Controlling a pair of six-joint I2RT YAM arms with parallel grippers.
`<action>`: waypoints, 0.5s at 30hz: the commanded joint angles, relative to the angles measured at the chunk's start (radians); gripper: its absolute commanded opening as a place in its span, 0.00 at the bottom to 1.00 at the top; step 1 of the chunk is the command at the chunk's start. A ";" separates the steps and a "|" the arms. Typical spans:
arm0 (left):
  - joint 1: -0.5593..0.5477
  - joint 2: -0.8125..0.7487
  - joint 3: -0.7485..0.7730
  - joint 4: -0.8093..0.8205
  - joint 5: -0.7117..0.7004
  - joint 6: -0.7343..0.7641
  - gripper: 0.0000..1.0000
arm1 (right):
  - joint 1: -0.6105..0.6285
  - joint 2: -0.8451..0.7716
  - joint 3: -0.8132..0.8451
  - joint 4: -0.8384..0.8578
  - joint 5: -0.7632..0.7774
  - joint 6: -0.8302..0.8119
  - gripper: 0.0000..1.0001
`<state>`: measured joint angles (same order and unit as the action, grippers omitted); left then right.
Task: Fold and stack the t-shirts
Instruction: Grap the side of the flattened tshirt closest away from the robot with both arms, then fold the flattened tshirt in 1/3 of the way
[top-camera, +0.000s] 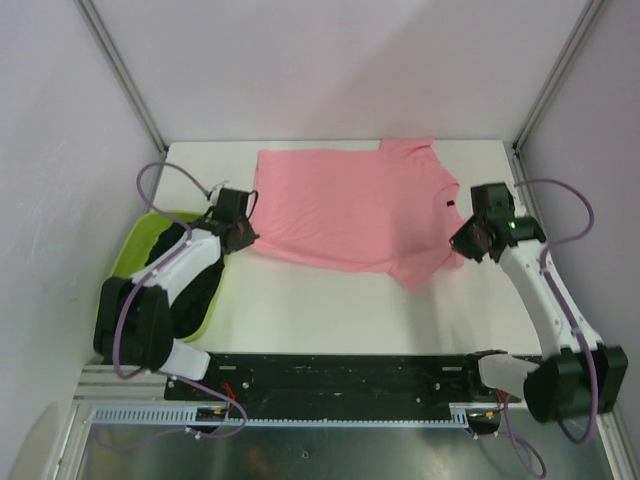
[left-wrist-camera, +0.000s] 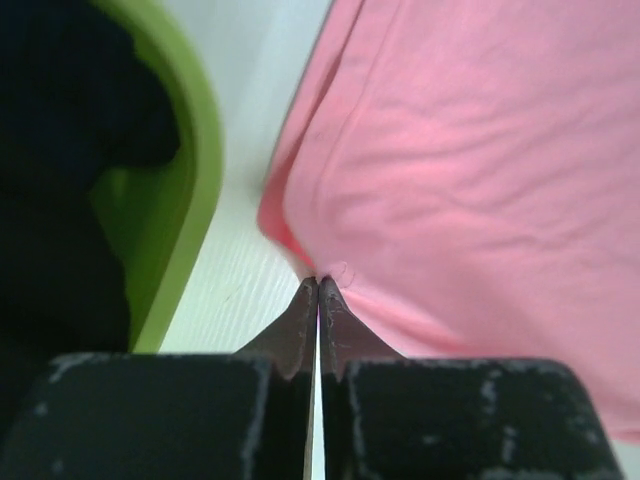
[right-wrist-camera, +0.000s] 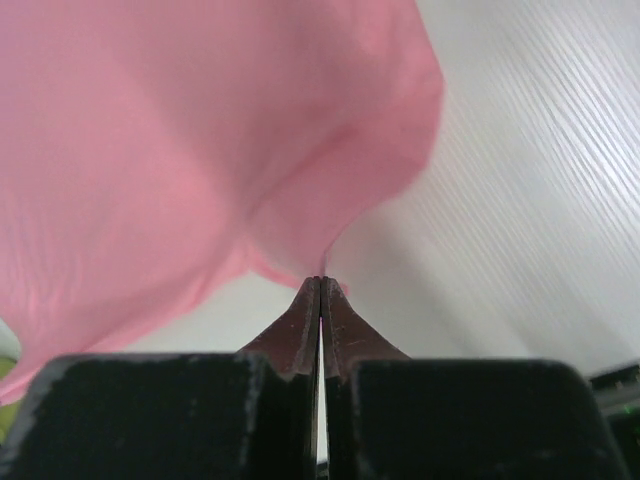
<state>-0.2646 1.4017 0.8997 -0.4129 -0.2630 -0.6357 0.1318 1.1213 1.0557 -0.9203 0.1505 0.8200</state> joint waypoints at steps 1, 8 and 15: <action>-0.001 0.140 0.161 0.011 -0.019 0.020 0.00 | 0.003 0.191 0.124 0.186 0.051 -0.072 0.00; 0.001 0.345 0.373 0.012 -0.028 0.037 0.00 | -0.012 0.523 0.353 0.297 0.075 -0.133 0.00; 0.031 0.456 0.470 0.011 -0.045 0.032 0.00 | -0.053 0.751 0.558 0.294 0.064 -0.161 0.00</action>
<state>-0.2588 1.8294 1.3071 -0.4061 -0.2630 -0.6197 0.1059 1.8168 1.5135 -0.6544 0.1944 0.6937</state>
